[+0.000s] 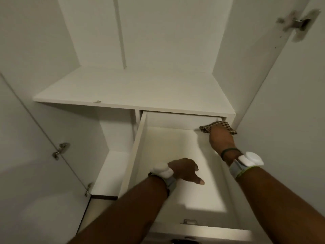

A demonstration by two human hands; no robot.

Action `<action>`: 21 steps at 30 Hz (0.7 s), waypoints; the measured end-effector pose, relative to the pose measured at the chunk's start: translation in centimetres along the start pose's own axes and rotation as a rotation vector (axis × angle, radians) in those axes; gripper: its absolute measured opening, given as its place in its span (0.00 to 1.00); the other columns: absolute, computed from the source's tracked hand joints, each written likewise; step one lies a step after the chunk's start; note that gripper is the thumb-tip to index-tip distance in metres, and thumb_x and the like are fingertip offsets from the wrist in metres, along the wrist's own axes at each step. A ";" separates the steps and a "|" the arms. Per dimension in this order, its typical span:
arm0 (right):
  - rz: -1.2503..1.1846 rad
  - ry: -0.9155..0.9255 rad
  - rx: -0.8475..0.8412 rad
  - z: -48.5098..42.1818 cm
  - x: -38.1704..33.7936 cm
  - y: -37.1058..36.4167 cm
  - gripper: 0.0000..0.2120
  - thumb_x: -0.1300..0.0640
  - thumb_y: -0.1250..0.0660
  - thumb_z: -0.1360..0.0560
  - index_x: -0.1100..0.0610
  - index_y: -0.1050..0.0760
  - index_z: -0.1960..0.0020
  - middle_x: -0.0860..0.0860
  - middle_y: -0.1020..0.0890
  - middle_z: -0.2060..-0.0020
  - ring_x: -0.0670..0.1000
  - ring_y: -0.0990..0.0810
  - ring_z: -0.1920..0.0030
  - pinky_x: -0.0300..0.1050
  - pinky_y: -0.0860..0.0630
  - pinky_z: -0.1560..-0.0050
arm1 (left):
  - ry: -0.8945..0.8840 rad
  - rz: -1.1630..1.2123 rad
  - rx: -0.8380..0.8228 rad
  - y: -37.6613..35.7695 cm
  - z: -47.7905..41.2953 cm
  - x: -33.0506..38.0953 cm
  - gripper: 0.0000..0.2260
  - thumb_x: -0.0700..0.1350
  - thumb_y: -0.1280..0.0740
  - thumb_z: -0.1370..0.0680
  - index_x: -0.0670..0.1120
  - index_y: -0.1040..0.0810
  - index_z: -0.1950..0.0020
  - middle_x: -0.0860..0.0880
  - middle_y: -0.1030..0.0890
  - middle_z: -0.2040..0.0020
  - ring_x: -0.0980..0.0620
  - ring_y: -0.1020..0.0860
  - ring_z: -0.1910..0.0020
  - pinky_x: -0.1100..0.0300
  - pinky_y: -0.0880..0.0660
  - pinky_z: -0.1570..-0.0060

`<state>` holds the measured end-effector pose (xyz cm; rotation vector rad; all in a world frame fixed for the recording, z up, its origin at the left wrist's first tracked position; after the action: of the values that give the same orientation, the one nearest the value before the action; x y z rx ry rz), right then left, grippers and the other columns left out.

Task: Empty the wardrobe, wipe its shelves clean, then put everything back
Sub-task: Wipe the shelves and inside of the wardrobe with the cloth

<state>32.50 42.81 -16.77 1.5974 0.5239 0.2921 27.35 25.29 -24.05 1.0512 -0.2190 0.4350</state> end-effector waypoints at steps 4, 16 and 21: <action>-0.352 0.131 -0.051 1.3 -7.8 3.6 0.09 0.60 0.38 0.23 0.59 0.23 0.44 0.56 0.17 0.50 0.57 0.18 0.53 0.47 0.21 0.54 | 0.056 0.024 0.307 6.4 5.5 -5.5 0.26 0.60 0.34 0.20 0.49 0.28 0.26 0.49 0.27 0.28 0.48 0.31 0.28 0.53 0.34 0.30; 0.292 0.955 -0.229 1.2 -37.0 -1.1 0.17 0.63 0.38 0.20 0.55 0.25 0.33 0.54 0.21 0.35 0.57 0.21 0.38 0.53 0.23 0.40 | 0.035 -0.063 0.568 1.6 16.6 -13.0 0.26 0.61 0.41 0.19 0.45 0.28 0.29 0.47 0.56 0.17 0.43 0.62 0.19 0.41 0.52 0.22; 0.624 0.735 -0.439 -1.4 -37.7 -4.6 0.16 0.46 0.36 0.22 0.57 0.21 0.42 0.53 0.17 0.45 0.55 0.20 0.47 0.50 0.23 0.42 | -0.013 0.056 0.734 1.3 17.4 -13.8 0.22 0.59 0.42 0.20 0.46 0.24 0.34 0.48 0.56 0.17 0.48 0.65 0.20 0.46 0.57 0.21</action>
<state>-1.36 25.47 -16.60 1.1486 0.4488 1.4001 15.00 7.27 -19.76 1.7692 -0.0977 0.5775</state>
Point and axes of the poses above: each hand's wrist, its own z-axis away from the middle knuckle, its own y-axis out of the back of the hand, x = y × z, the point moved 9 cm from there along -z, towards the middle knuckle
